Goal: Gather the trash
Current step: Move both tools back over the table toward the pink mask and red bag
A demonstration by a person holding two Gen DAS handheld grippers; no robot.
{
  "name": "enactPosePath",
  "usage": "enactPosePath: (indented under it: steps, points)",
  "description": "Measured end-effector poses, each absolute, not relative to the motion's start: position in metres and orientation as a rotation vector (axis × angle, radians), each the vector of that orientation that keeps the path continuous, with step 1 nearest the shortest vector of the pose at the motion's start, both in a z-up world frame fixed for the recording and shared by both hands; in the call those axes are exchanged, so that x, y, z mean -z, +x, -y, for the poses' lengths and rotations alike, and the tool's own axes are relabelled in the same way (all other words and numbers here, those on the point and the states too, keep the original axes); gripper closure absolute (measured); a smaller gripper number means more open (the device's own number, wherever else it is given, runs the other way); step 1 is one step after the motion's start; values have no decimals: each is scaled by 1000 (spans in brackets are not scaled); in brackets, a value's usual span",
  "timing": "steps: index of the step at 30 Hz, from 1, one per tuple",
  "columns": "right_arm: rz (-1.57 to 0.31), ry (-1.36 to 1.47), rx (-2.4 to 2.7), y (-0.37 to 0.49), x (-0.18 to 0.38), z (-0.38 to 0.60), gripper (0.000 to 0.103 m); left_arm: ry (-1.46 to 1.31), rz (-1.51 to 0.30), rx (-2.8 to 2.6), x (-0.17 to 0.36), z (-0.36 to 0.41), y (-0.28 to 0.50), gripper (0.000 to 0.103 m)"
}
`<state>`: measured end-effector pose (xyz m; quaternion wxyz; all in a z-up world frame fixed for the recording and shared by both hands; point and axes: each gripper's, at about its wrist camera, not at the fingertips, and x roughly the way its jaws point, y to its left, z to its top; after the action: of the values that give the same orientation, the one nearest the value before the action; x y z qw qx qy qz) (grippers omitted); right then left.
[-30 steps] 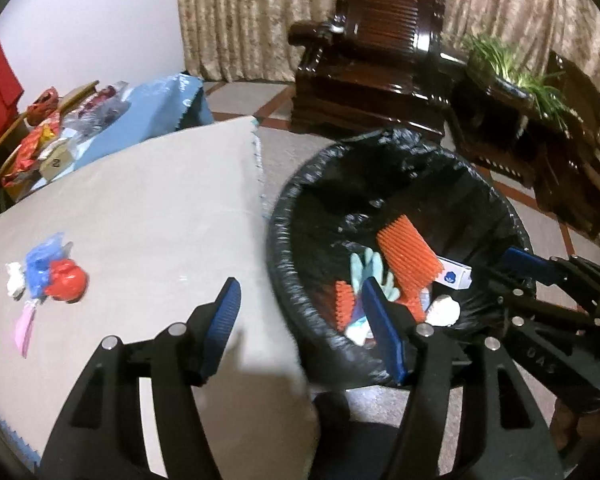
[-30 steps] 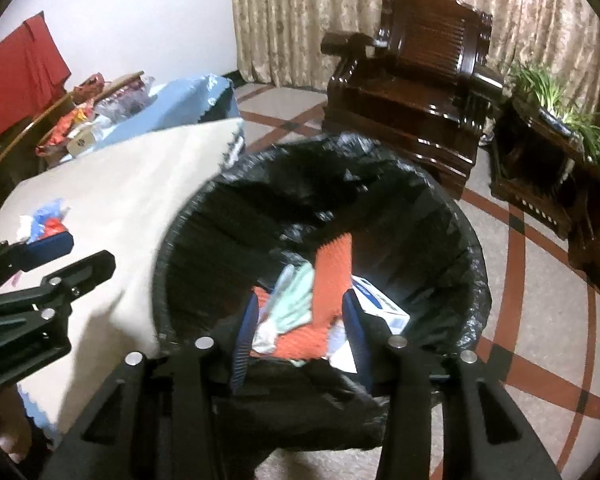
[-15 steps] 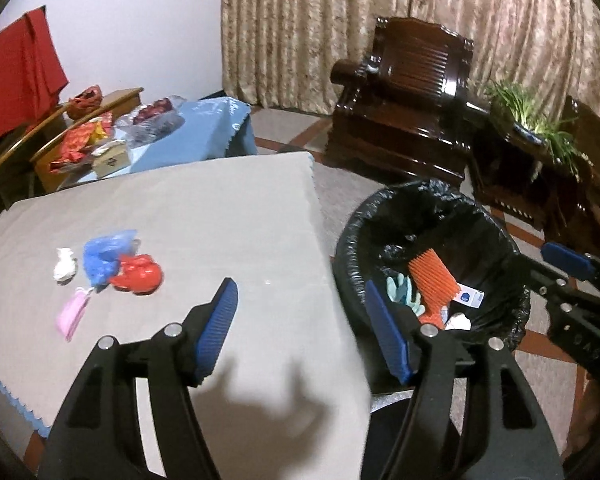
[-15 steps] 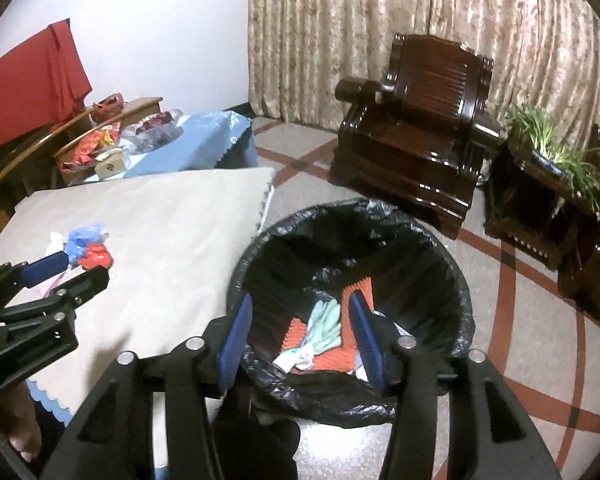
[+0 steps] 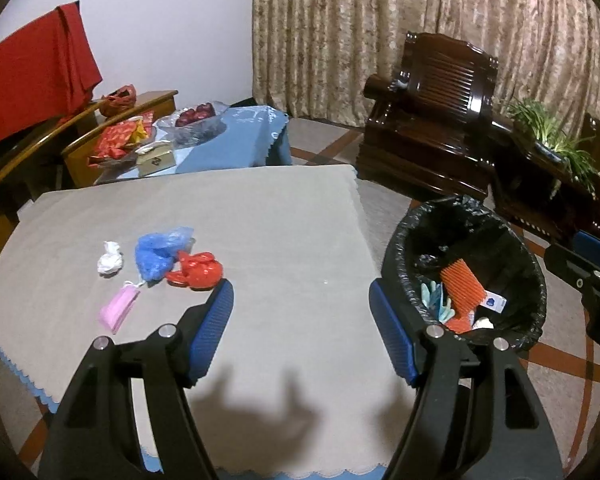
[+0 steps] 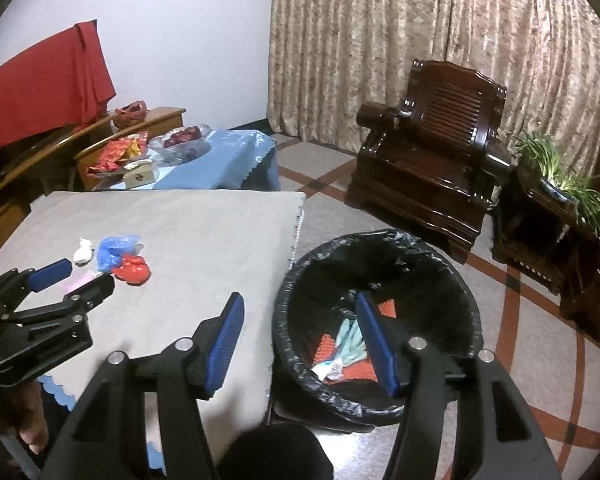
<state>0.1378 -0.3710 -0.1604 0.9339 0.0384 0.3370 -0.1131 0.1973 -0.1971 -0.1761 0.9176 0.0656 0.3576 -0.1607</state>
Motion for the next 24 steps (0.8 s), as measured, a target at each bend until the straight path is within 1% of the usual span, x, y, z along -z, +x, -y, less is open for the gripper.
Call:
enactPosePath:
  steps: [6,10,17,24]
  points:
    - [-669,69,217,135,150,354,44,143,-707,303,165,181,193,33]
    - [-643,55,214,133,140,344,40,128,-702,290,160,168,193,32]
    - [-629,37,188,140,130,322,39,114,-689,261,155,143,194,31]
    - [-641,13,154,154,132,294,39,103,-686,227,157,109,202,27]
